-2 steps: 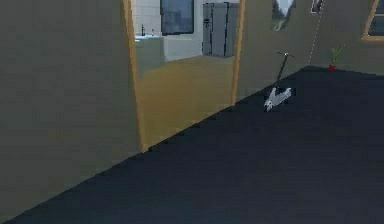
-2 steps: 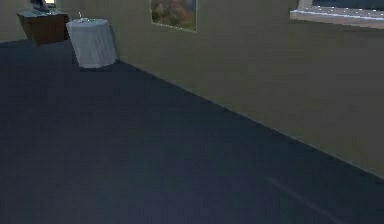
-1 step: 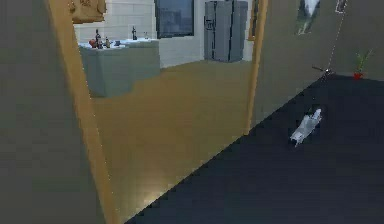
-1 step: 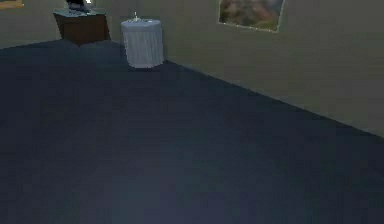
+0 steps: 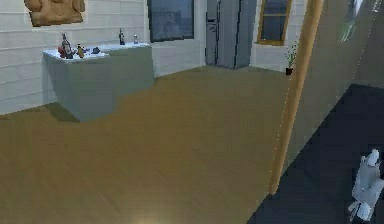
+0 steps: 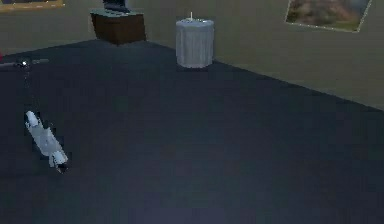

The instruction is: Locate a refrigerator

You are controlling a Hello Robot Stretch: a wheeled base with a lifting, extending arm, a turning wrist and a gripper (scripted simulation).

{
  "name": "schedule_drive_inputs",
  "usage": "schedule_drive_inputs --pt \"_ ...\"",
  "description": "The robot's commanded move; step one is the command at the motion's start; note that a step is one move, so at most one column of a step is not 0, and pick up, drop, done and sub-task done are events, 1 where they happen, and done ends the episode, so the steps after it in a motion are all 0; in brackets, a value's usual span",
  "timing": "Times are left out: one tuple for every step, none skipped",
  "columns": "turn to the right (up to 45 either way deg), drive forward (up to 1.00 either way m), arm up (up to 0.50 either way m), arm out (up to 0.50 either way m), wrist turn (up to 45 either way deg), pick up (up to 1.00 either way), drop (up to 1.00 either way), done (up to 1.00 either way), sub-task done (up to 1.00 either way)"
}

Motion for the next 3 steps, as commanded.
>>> schedule_drive_inputs --pt "3.0 0.00 0.00 0.00 0.0 0.00 0.00 0.00 0.00" --pt "0.0 1.00 0.00 0.00 0.0 0.00 0.00 0.00 0.00" --pt "0.0 0.65 0.00 0.00 0.0 0.00 0.00 0.00 0.00"
